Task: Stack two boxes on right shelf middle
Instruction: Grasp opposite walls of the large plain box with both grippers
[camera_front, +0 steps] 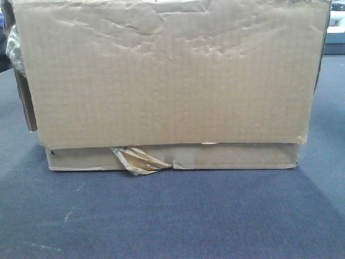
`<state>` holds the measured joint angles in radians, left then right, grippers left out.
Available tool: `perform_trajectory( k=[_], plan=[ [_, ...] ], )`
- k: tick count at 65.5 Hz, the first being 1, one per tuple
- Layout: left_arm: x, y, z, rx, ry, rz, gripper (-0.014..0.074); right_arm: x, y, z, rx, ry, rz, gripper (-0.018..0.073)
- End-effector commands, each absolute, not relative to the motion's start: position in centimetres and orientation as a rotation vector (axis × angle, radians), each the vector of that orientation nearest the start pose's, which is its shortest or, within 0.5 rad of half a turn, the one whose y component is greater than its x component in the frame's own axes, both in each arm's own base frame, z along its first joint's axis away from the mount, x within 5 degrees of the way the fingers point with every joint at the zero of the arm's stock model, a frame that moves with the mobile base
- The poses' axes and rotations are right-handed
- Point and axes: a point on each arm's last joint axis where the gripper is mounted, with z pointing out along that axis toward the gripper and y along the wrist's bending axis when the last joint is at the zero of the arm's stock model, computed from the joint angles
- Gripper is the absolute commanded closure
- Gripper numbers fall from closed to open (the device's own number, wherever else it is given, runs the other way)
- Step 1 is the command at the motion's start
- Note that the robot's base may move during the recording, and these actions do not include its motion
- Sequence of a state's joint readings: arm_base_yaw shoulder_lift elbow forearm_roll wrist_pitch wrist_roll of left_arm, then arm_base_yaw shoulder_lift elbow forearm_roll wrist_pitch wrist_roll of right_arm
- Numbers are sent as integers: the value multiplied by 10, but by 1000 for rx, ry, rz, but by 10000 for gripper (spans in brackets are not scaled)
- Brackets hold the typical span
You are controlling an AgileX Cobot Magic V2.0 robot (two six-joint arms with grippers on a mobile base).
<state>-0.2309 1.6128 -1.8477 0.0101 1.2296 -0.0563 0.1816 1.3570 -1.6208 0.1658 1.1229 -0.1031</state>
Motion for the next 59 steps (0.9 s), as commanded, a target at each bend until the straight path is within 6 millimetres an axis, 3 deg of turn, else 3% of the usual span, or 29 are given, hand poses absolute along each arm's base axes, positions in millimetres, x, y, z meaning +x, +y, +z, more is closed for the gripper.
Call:
perform_trajectory(
  k=[1,17,31,54,59],
  plan=[
    [333,-78,419,219,2510,-122,-2,277,67,443,-346,2384,277,-1],
    [342,-82,382,227,2633,-127,-2,316,82,401,-402,2524,373,-1],
    [351,-84,358,232,2704,-121,-2,335,93,374,-467,2602,384,-1],
    [354,-85,350,233,2730,-120,-2,355,107,341,-498,2669,387,3],
    [354,-85,350,233,2730,-120,4,357,107,339,-498,2673,387,48]
  ],
)
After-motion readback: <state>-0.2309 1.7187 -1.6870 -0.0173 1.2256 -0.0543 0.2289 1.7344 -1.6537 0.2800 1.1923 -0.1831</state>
